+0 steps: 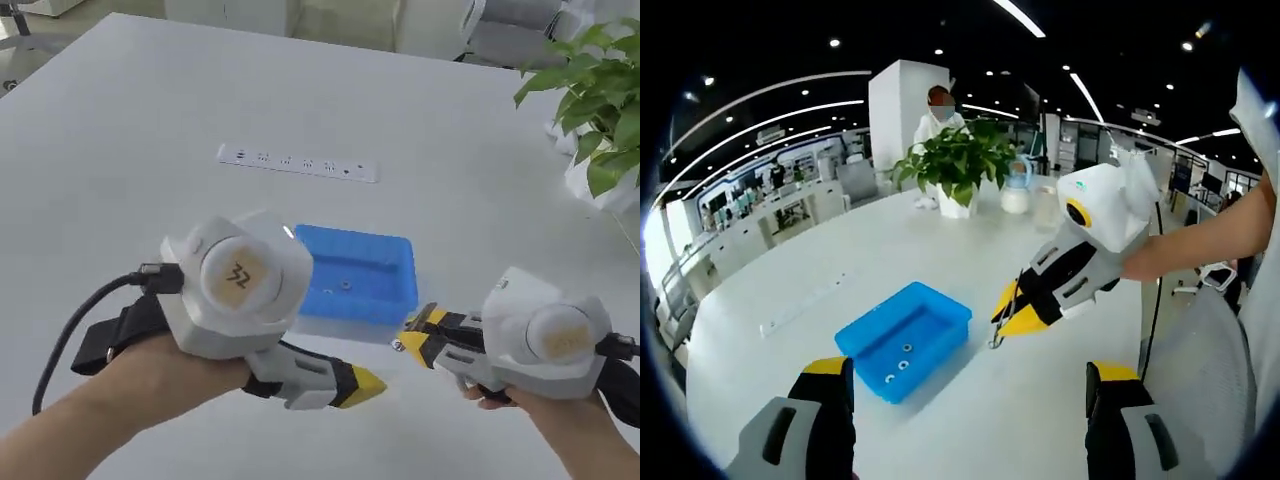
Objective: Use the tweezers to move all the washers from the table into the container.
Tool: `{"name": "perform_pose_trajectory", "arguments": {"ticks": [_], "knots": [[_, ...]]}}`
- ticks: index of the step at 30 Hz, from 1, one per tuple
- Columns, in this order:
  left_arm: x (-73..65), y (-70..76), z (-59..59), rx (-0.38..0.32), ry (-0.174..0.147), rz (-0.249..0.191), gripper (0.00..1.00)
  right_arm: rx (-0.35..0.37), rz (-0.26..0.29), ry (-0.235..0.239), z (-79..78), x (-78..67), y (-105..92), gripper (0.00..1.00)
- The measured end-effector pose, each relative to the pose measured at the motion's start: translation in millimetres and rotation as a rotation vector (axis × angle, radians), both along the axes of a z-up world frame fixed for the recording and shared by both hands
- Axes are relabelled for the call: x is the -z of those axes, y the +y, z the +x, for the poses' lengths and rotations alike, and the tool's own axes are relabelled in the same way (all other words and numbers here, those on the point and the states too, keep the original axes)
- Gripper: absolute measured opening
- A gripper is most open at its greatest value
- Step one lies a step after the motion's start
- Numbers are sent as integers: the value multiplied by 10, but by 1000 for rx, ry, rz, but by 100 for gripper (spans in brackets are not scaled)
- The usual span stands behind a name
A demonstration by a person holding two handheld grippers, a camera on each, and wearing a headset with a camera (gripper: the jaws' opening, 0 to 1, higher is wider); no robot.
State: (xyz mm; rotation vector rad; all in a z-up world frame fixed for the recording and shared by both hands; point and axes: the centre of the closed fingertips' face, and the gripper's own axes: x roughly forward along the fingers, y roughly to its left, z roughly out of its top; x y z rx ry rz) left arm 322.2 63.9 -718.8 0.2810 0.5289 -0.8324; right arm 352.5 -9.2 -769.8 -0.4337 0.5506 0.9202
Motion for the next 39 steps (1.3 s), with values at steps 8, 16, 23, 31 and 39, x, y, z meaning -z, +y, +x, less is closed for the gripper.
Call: {"name": "perform_pose_trajectory", "arguments": {"ticks": [8, 16, 23, 31, 39], "knots": [[-254, 275, -73, -155, -48, -86, 99, 8, 51, -47, 15, -337, 90, 4], [-341, 559, -223, -262, -65, -87, 99, -13, 39, -104, 150, -562, 176, 4], [-328, 637, -412, -302, -55, -66, 99, -27, 56, -119, 358, -651, 300, 4], [-273, 618, -543, -319, -32, -44, 99, -13, 28, -85, 580, -426, 362, 4], [-286, 636, -581, -316, -37, -20, 99, -1, 5, -11, 758, -75, 388, 4]]}}
